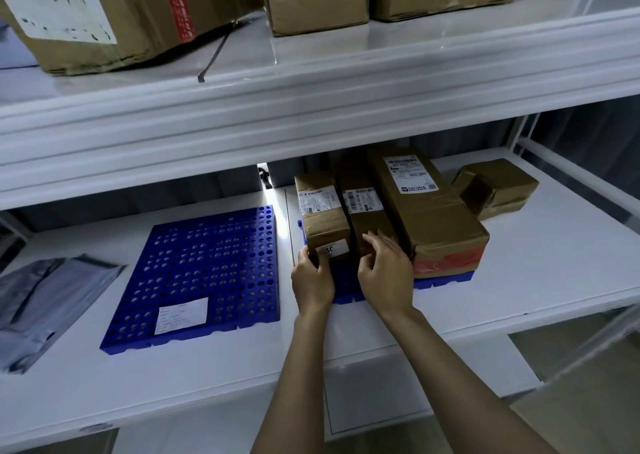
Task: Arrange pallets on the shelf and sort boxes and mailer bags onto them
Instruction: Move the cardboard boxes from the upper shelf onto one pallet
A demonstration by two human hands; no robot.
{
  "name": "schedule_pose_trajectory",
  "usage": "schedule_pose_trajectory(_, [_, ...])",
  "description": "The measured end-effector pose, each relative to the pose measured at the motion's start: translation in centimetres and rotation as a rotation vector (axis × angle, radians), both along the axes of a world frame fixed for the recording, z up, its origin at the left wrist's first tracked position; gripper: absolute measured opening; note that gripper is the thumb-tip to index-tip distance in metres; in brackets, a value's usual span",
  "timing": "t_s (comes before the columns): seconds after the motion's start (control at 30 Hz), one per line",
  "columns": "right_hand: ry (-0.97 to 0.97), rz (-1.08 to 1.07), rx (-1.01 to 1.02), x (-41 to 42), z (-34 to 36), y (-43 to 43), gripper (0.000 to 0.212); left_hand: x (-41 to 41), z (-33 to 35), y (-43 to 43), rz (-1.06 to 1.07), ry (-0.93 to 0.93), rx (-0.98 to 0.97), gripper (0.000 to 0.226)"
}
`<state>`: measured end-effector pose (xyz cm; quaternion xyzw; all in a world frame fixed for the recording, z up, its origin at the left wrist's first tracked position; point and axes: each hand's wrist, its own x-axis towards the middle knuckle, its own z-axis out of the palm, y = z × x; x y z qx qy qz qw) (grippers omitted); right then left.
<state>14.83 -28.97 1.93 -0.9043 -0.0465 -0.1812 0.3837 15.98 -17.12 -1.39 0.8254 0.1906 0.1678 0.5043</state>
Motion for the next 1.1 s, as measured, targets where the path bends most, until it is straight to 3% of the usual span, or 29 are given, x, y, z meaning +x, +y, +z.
schedule_pose_trajectory(0.33, [0.007, 0.017, 0.052, -0.3, 0.2, -0.5, 0.040, 0.5, 0.4, 0.7, -0.005, -0.048, -0.021, 0.033])
schedule_pose_trajectory(0.6, [0.019, 0.019, 0.091, -0.9, -0.3, -0.4, 0.039, 1.7, 3.1, -0.8, 0.082, -0.105, -0.206, 0.076])
schedule_pose_trajectory(0.67, [0.020, 0.025, 0.076, -0.9, -0.3, -0.6, 0.039, 3.0, 3.6, -0.7, 0.103, -0.074, -0.278, 0.074])
schedule_pose_trajectory(0.87, [0.020, 0.052, 0.054, -0.8, -0.3, -1.0, 0.040, 3.3, 2.7, -0.1, 0.050, -0.050, -0.250, 0.047])
schedule_pose_trajectory(1.1, [-0.030, 0.042, 0.115, -1.2, -0.4, -0.8, 0.039, 1.3, 1.5, -0.3, 0.077, -0.048, -0.283, 0.043])
